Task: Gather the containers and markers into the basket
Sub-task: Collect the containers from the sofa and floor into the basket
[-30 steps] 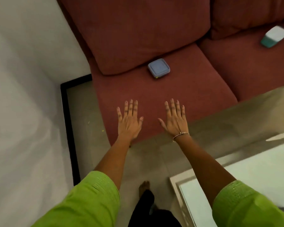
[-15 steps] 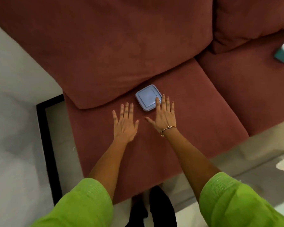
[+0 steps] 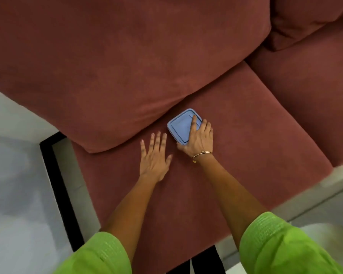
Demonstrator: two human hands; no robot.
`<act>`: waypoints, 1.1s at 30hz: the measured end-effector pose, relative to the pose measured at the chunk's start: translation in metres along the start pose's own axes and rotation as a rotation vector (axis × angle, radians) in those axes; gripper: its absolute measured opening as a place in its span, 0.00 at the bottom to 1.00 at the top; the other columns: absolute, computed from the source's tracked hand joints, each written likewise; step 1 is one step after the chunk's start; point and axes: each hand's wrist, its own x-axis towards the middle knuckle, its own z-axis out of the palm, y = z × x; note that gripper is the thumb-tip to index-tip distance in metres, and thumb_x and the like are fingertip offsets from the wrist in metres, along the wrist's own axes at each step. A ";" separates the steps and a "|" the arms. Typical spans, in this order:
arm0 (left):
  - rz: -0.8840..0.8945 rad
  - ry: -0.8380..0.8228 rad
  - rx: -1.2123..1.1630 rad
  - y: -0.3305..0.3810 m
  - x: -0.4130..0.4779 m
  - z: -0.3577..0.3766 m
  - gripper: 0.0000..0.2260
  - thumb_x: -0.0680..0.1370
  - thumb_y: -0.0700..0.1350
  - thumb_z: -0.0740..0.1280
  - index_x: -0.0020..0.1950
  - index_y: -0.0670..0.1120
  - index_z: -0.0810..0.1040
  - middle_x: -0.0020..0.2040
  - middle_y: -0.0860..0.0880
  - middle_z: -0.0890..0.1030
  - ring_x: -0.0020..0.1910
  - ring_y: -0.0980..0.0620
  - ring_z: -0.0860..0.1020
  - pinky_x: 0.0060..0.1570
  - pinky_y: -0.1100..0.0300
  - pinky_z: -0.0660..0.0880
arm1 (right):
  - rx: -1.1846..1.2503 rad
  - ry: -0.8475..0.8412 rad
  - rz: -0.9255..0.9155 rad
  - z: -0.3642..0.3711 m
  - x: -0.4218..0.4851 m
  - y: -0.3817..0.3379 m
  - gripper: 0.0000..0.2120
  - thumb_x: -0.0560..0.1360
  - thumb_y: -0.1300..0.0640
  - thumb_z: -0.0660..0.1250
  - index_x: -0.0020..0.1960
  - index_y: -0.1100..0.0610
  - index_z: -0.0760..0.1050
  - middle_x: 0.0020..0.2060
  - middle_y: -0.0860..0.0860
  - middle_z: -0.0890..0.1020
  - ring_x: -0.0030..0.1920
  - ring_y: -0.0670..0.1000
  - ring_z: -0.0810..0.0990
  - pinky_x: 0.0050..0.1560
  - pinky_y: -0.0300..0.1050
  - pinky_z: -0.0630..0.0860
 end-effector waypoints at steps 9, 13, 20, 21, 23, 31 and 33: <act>0.283 0.008 0.073 0.093 0.000 -0.028 0.32 0.79 0.55 0.53 0.75 0.47 0.39 0.78 0.47 0.44 0.76 0.48 0.41 0.73 0.42 0.39 | 0.169 0.142 0.207 -0.042 -0.085 0.091 0.51 0.61 0.38 0.69 0.74 0.58 0.50 0.69 0.72 0.58 0.69 0.70 0.57 0.72 0.63 0.52; 0.479 -0.016 0.098 0.176 -0.021 -0.029 0.31 0.79 0.55 0.53 0.76 0.47 0.40 0.78 0.47 0.45 0.76 0.48 0.42 0.73 0.41 0.40 | 0.199 0.237 0.415 -0.066 -0.153 0.160 0.50 0.61 0.38 0.70 0.73 0.57 0.52 0.68 0.72 0.59 0.68 0.70 0.59 0.71 0.63 0.55; 0.831 -0.063 0.132 0.340 -0.118 0.007 0.31 0.79 0.56 0.51 0.76 0.47 0.40 0.78 0.47 0.43 0.76 0.48 0.41 0.73 0.42 0.38 | 0.246 0.392 0.774 -0.084 -0.311 0.283 0.50 0.61 0.35 0.69 0.73 0.56 0.53 0.68 0.70 0.60 0.69 0.69 0.59 0.68 0.64 0.62; 0.879 -0.071 0.143 0.362 -0.138 0.015 0.31 0.80 0.56 0.51 0.76 0.47 0.39 0.78 0.47 0.43 0.76 0.48 0.41 0.73 0.42 0.38 | 0.250 0.411 0.817 -0.084 -0.338 0.298 0.50 0.61 0.34 0.69 0.73 0.56 0.53 0.69 0.70 0.60 0.69 0.69 0.59 0.69 0.63 0.62; 0.961 -0.094 0.156 0.402 -0.181 0.031 0.31 0.80 0.57 0.50 0.75 0.48 0.38 0.78 0.47 0.43 0.76 0.48 0.41 0.73 0.42 0.38 | 0.238 0.440 0.897 -0.081 -0.393 0.327 0.50 0.61 0.34 0.68 0.73 0.56 0.53 0.69 0.68 0.61 0.69 0.67 0.59 0.69 0.61 0.61; 1.180 -0.154 0.224 0.492 -0.342 0.110 0.31 0.80 0.58 0.50 0.75 0.48 0.38 0.78 0.47 0.42 0.76 0.47 0.42 0.73 0.41 0.39 | 0.291 0.466 1.202 -0.043 -0.589 0.401 0.49 0.59 0.35 0.66 0.73 0.56 0.54 0.67 0.70 0.63 0.67 0.68 0.63 0.67 0.63 0.64; 1.215 -0.171 0.245 0.503 -0.375 0.128 0.31 0.80 0.58 0.50 0.75 0.48 0.38 0.78 0.47 0.42 0.76 0.46 0.42 0.72 0.41 0.38 | 0.287 0.436 1.264 -0.030 -0.631 0.411 0.49 0.60 0.34 0.66 0.72 0.55 0.53 0.66 0.70 0.64 0.66 0.68 0.64 0.66 0.64 0.65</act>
